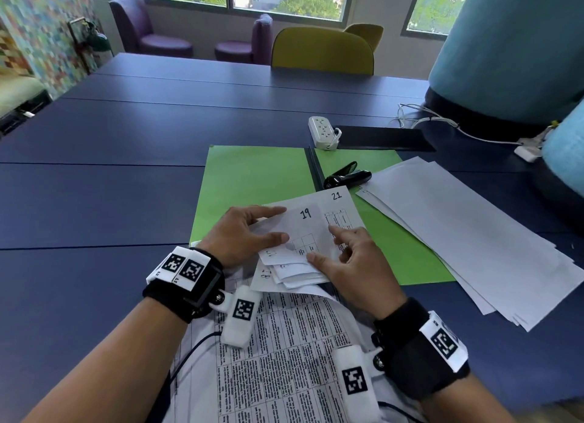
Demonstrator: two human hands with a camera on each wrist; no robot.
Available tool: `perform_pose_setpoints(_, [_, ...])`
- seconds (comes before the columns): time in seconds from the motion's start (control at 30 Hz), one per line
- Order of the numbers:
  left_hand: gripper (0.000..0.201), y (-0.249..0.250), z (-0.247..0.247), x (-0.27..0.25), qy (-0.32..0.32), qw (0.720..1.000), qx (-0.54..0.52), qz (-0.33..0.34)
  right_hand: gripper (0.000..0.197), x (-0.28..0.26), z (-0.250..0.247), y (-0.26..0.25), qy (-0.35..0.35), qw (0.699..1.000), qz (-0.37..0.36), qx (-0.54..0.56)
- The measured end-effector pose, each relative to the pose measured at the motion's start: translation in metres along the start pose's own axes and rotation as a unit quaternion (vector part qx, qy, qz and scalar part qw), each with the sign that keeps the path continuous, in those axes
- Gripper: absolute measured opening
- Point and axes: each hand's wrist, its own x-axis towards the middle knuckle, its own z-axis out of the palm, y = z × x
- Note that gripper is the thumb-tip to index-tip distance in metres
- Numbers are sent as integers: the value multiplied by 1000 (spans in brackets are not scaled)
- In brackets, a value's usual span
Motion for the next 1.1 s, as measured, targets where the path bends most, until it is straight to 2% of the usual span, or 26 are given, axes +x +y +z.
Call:
perform_pose_setpoints(0.13, [42,0,2,-1,0,1000,-21,-5,71,1,-1,-1,-6,1000,9,-11])
perform_pose_setpoints(0.37, [46,1,3,-2,-19,998,-65,-2,69,1,-2,-3,-17,1000,15,-11])
perform_pose_setpoints(0.63, [47,1,4,-3,-19,997,-74,18,54,4,-2,-1,1,1000,5,-12])
perform_pose_setpoints(1.1, [50,5,2,-5,-39,997,-62,21,67,9,-1,2,-3,1000,1,14])
